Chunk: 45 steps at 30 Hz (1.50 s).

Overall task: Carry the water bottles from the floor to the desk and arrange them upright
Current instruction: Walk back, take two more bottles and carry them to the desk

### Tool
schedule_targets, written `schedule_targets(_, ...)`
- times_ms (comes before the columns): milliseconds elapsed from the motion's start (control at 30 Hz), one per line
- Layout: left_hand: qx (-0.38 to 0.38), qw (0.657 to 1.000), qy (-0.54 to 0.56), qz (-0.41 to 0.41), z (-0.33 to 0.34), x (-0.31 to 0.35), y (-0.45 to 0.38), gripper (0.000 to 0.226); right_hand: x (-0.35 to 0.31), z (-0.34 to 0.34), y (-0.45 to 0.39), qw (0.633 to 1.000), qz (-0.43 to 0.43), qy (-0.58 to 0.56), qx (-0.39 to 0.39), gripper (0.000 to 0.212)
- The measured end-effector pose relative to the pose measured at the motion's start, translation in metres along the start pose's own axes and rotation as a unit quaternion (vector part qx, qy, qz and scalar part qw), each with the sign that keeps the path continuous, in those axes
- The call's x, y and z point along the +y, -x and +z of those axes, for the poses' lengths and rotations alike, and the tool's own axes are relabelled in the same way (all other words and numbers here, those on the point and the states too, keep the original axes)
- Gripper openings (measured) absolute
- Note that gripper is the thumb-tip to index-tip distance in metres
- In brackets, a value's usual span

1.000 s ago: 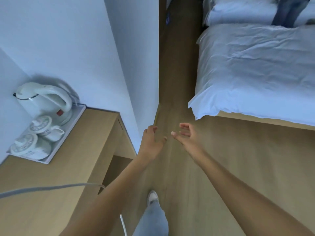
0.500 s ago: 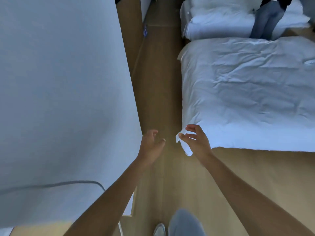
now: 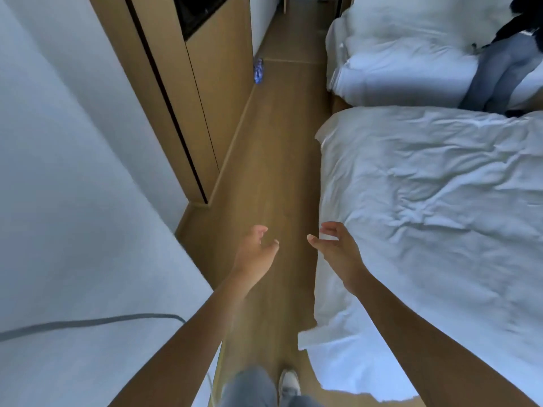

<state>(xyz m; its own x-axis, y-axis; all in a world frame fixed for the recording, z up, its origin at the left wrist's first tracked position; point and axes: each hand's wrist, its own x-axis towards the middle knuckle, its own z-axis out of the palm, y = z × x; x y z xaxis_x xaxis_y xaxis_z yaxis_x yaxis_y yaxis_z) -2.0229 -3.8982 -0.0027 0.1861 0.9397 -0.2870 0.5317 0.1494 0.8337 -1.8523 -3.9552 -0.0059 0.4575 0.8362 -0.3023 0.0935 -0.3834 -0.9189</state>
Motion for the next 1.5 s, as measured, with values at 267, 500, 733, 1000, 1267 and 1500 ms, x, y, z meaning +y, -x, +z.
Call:
schedule_targets(267, -0.016, 1.000, -0.009, 0.015, 0.028, 0.074, -0.226, 0.042, -0.058, 0.003, -0.219, 1.000, -0.008, 0.009, 0.005, 0.045)
schedule_targets(500, -0.035, 0.999, -0.018, 0.021, 0.026, 0.149, -0.424, 0.040, -0.131, 0.012, -0.411, 1.000, -0.014, -0.006, 0.011, 0.048)
schedule_targets(733, -0.046, 0.997, -0.030, 0.050, 0.037, 0.221, -0.594, 0.041, -0.187, 0.017, -0.587, 1.000, -0.016, -0.013, 0.015, 0.051)
schedule_targets(1000, -0.016, 0.999, -0.020, 0.033, 0.057, 0.301, -0.838, 0.037, -0.257, -0.003, -0.832, 1.000, -0.020, -0.017, 0.009, 0.051)
schedule_targets(1267, 0.019, 0.999, -0.014, 0.025, 0.055, 0.385, -1.053, 0.036, -0.344, -0.013, -1.060, 1.000, -0.024, -0.002, 0.011, 0.049)
schedule_targets(1500, 0.032, 0.999, -0.010, 0.021, 0.048, 0.432, -1.278, 0.036, -0.406, 0.025, -1.285, 1.000, -0.024, -0.001, 0.007, 0.050)
